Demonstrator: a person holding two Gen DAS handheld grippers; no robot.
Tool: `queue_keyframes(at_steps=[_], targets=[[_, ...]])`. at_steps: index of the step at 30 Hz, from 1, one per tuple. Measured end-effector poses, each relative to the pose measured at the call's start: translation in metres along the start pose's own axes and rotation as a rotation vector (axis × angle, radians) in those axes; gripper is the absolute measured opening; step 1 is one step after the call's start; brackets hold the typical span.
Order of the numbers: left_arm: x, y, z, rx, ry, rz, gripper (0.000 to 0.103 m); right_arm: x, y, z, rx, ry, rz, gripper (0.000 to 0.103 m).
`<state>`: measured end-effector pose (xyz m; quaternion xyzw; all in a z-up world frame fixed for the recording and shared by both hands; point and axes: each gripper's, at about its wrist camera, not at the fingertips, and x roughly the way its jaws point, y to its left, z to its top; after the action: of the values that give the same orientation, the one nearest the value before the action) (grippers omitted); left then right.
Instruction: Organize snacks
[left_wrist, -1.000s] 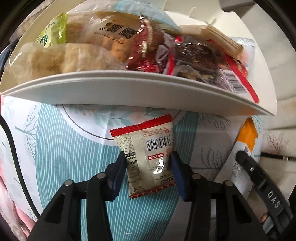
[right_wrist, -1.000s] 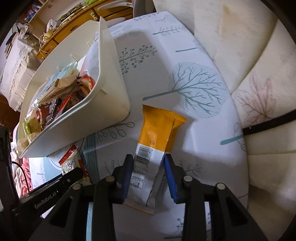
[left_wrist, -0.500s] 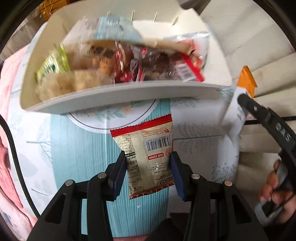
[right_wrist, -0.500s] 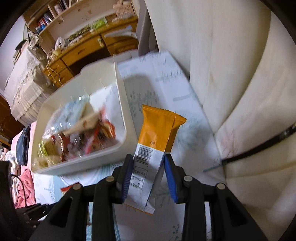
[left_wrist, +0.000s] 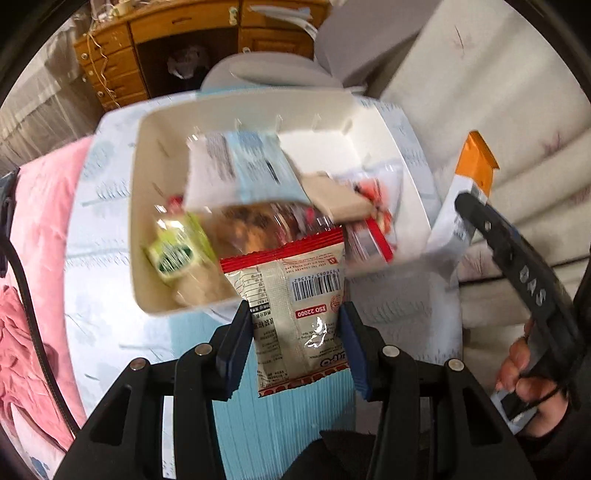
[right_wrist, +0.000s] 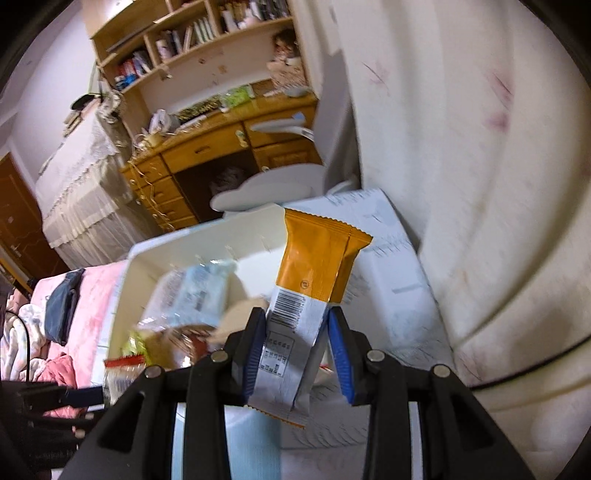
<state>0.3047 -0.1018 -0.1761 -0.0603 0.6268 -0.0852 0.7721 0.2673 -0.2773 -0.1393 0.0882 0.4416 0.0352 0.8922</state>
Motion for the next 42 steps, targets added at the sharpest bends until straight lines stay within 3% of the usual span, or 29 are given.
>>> queue_keyframes(at_steps=[6, 8, 9, 10, 14, 20, 25, 31, 36, 42], targets=[[-0.024, 0.032, 0.021, -0.030, -0.087, 0.017, 0.046, 0.005, 0.031, 0.010, -0.046, -0.026, 0.088, 0.037], [-0.028, 0.041, 0.027, -0.049, -0.115, 0.041, 0.056, 0.010, 0.038, 0.012, -0.048, -0.015, 0.112, 0.039], [-0.036, 0.046, 0.027, -0.058, -0.124, 0.042, 0.068, 0.013, 0.040, 0.012, -0.047, -0.002, 0.117, 0.040], [-0.041, 0.048, 0.025, -0.066, -0.130, 0.041, 0.073, 0.015, 0.041, 0.011, -0.043, 0.008, 0.120, 0.044], [-0.048, 0.059, 0.017, -0.093, -0.155, 0.021, 0.074, 0.016, 0.041, 0.005, -0.022, 0.021, 0.143, 0.058], [-0.043, 0.069, -0.013, -0.170, -0.123, 0.049, 0.074, 0.015, 0.032, -0.011, 0.005, 0.060, 0.154, 0.068], [-0.037, 0.077, -0.061, -0.257, -0.089, 0.044, 0.074, 0.019, 0.028, -0.044, 0.012, 0.153, 0.176, 0.077], [-0.033, 0.085, -0.112, -0.289, -0.051, 0.066, 0.074, 0.015, 0.028, -0.094, 0.022, 0.312, 0.188, 0.080], [-0.046, 0.080, -0.129, -0.227, -0.076, 0.061, 0.074, -0.006, 0.033, -0.120, 0.015, 0.421, 0.186, 0.083], [-0.083, 0.071, -0.133, -0.113, -0.132, 0.058, 0.074, -0.051, 0.036, -0.112, 0.045, 0.403, 0.137, 0.086]])
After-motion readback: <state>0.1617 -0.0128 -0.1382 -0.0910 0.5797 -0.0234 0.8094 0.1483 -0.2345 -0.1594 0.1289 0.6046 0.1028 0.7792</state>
